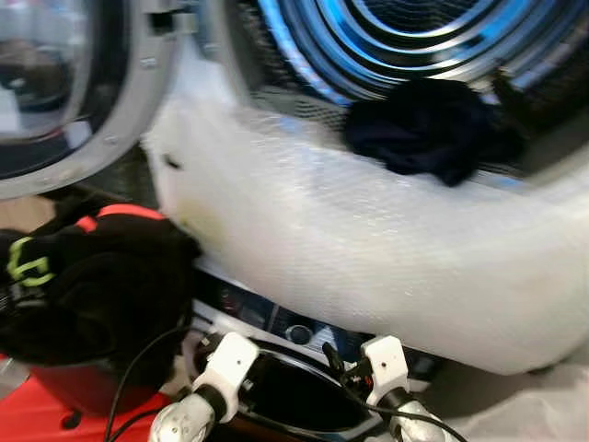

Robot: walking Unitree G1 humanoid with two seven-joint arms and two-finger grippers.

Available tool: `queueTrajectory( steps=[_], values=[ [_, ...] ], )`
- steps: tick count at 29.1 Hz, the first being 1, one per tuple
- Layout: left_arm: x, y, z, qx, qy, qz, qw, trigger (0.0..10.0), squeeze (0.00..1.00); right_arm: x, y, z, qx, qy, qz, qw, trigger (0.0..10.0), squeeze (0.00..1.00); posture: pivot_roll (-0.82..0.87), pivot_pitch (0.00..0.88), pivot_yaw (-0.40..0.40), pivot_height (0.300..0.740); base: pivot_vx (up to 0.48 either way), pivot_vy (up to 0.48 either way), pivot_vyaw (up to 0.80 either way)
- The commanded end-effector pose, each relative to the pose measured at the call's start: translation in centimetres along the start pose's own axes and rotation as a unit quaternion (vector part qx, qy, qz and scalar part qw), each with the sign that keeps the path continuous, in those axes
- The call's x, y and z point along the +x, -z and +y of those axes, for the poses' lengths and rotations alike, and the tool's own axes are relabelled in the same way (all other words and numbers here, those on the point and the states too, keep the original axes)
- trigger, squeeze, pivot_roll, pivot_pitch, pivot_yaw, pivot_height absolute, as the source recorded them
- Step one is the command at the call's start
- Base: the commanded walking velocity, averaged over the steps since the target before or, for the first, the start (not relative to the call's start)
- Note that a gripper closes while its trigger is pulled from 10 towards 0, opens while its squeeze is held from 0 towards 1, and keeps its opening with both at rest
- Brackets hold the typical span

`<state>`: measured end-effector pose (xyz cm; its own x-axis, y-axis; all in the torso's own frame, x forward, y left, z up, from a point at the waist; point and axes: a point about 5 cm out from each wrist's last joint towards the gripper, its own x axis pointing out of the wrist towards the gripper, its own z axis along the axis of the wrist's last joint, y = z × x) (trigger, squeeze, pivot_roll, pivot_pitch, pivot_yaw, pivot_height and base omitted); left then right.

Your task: Clothes washing

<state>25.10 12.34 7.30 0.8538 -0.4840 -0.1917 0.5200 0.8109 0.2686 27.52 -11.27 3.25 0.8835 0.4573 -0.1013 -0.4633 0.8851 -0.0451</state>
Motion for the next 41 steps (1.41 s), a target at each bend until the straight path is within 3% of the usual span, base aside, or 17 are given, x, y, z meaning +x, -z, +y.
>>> queueTrajectory(
  steps=[1, 3, 11, 16, 17, 18, 19, 21, 24, 25, 29, 31, 32, 33, 34, 35, 41],
  values=[
    [0.3, -1.1, -0.7, 0.017, 0.022, -0.019, 0.999, 10.0, 0.00, -0.4, -0.1, -0.9, 0.001, 0.012, -0.003, 1.000, 10.0, 0.00, 0.27, 0.152, -0.179, 0.740, 0.000, 0.000, 0.80],
    [0.1, -2.8, -0.3, 0.081, 0.064, -0.033, 0.994, 10.0, 0.00, 0.2, -1.7, -0.9, 0.009, 0.004, -0.034, 0.999, 10.0, 0.00, 0.27, 0.152, -0.180, 0.740, 0.000, 0.000, 0.80],
    [-0.6, -5.4, 1.1, 0.116, 0.103, -0.051, 0.987, 10.0, 0.00, -0.9, -2.0, -0.6, 0.057, -0.097, -0.026, 0.993, 10.0, 0.00, 0.27, 0.152, -0.180, 0.740, 0.000, 0.000, 0.37],
    [-0.8, -5.2, 1.4, 0.123, 0.129, -0.029, 0.984, 10.0, 0.00, -3.7, 1.3, -1.6, -0.063, -0.181, 0.109, 0.975, 10.0, 0.00, 0.27, 0.145, -0.184, 0.740, 0.000, 0.000, 0.00],
    [-0.8, -5.2, 1.4, 0.123, 0.129, -0.029, 0.984, 10.0, 0.00, -3.7, 1.3, -1.6, -0.063, -0.181, 0.109, 0.975, 10.0, 0.00, 0.27, 0.145, -0.184, 0.740, 0.000, 0.000, 0.00],
    [-0.8, -4.9, 1.3, 0.120, 0.132, -0.024, 0.984, 10.0, 0.00, -4.6, 2.5, -1.8, -0.113, -0.205, 0.160, 0.959, 10.0, 0.00, 0.27, 0.145, -0.184, 0.740, 0.000, 0.000, 0.00],
    [-0.8, -4.6, 1.1, 0.119, 0.137, -0.016, 0.983, 10.0, 0.00, -6.0, 4.1, -2.3, -0.179, -0.238, 0.222, 0.928, 10.0, 0.00, 0.26, 0.144, -0.185, 0.740, 0.000, 0.000, 0.00],
    [-0.9, -4.4, 0.9, 0.121, 0.146, -0.011, 0.982, 10.0, 0.00, -6.7, 4.6, -2.4, -0.186, -0.254, 0.242, 0.918, 10.0, 0.00, 0.26, 0.145, -0.186, 0.740, 0.000, 0.000, 0.00],
    [-1.0, -4.3, 0.8, 0.127, 0.155, -0.004, 0.980, 10.0, 0.00, -6.5, 3.5, -2.0, -0.145, -0.257, 0.212, 0.932, 10.0, 0.00, 0.27, 0.145, -0.185, 0.740, 0.000, 0.000, 0.00],
    [-1.3, -4.4, 0.8, 0.133, 0.164, 0.000, 0.977, 10.0, 0.00, -6.6, 1.3, -0.6, -0.118, -0.308, 0.160, 0.931, 10.0, 0.00, 0.27, 0.145, -0.178, 0.740, 0.000, 0.000, 0.00],
    [-1.6, -4.7, 1.0, 0.162, 0.172, 0.002, 0.972, 10.0, 0.00, -6.6, -1.2, 0.3, -0.113, -0.343, 0.103, 0.927, 10.0, 0.00, 0.26, 0.148, -0.179, 0.740, 0.000, 0.000, 0.00],
    [-1.8, -6.1, 2.3, 0.193, 0.153, -0.011, 0.969, 10.0, 0.00, -5.7, -5.4, 0.3, -0.062, -0.326, 0.006, 0.943, 10.0, 0.00, 0.27, 0.152, -0.180, 0.740, 0.000, 0.000, 0.00],
    [-1.8, -6.1, 2.3, 0.193, 0.153, -0.011, 0.969, 10.0, 0.00, -5.7, -5.4, 0.3, -0.062, -0.326, 0.006, 0.943, 10.0, 0.00, 0.27, 0.152, -0.180, 0.740, 0.000, 0.000, 0.00],
    [-2.0, -7.0, 3.0, 0.200, 0.142, -0.019, 0.969, 10.0, 0.00, -5.4, -7.3, 0.1, -0.039, -0.319, -0.036, 0.946, 10.0, 0.00, 0.27, 0.152, -0.180, 0.740, 0.000, 0.000, 0.00],
    [-2.4, -8.6, 4.0, 0.212, 0.132, -0.034, 0.968, 10.0, 0.00, -5.1, -10.8, -0.3, -0.015, -0.308, -0.110, 0.945, 10.0, 0.00, 0.27, 0.155, -0.176, 0.740, 0.000, 0.000, 0.00],
    [-2.8, -9.3, 4.5, 0.219, 0.130, -0.041, 0.966, 10.0, 0.00, -5.0, -12.4, -0.5, -0.009, -0.302, -0.143, 0.942, 10.0, 0.00, 0.27, 0.155, -0.176, 0.740, 0.000, 0.000, 0.00],
    [-4.1, -12.3, 6.3, 0.251, 0.124, -0.063, 0.958, 10.0, 0.00, -4.7, -18.9, -0.7, 0.029, -0.265, -0.271, 0.925, 10.0, 0.00, 0.28, 0.158, -0.172, 0.740, 0.000, 0.000, 0.00]
  ],
)
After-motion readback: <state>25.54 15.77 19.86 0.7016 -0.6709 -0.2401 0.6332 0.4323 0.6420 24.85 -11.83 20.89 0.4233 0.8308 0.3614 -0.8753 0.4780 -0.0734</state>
